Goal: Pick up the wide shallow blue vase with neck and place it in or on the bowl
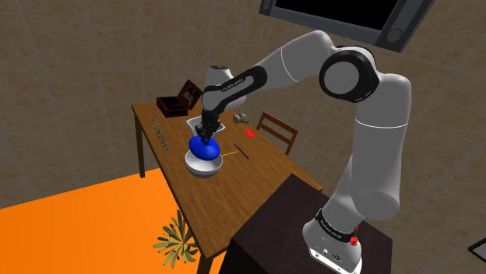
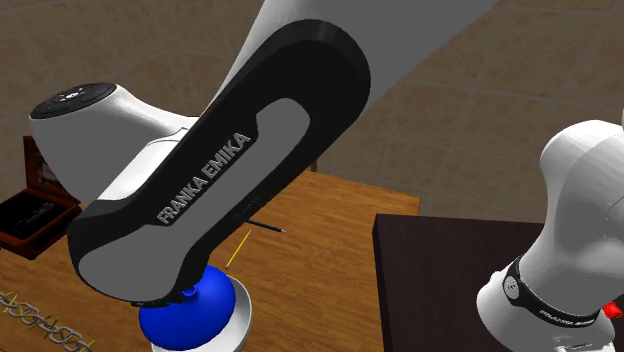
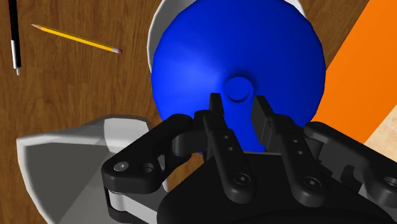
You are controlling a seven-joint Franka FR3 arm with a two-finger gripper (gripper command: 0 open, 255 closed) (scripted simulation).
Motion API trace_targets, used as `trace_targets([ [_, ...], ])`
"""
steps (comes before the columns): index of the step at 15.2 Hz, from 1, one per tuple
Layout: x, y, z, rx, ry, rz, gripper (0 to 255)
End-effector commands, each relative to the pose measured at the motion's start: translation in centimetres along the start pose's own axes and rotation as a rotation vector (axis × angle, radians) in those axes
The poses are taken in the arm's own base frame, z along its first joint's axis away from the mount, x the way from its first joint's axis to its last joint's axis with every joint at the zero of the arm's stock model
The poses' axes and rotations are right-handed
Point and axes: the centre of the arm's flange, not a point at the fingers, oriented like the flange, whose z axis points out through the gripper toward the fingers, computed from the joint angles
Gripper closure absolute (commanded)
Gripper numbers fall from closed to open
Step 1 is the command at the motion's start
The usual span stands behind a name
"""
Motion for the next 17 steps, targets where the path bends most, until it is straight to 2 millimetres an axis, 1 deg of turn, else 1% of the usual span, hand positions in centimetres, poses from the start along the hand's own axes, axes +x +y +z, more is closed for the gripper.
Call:
trace_targets([
  [1, 0.0, 0.0, 1.0, 0.0, 0.001, 0.0, 255],
  [6, -0.1, 0.0, 3.6, 0.0, 0.001, 0.0, 255],
  [7, -0.1, 0.0, 3.9, 0.0, 0.001, 0.0, 255],
  [14, -0.1, 0.0, 3.9, 0.0, 0.001, 0.0, 255],
  [15, -0.1, 0.0, 3.9, 0.0, 0.001, 0.0, 0],
  [17, -0.1, 0.0, 3.9, 0.0, 0.001, 0.0, 0],
])
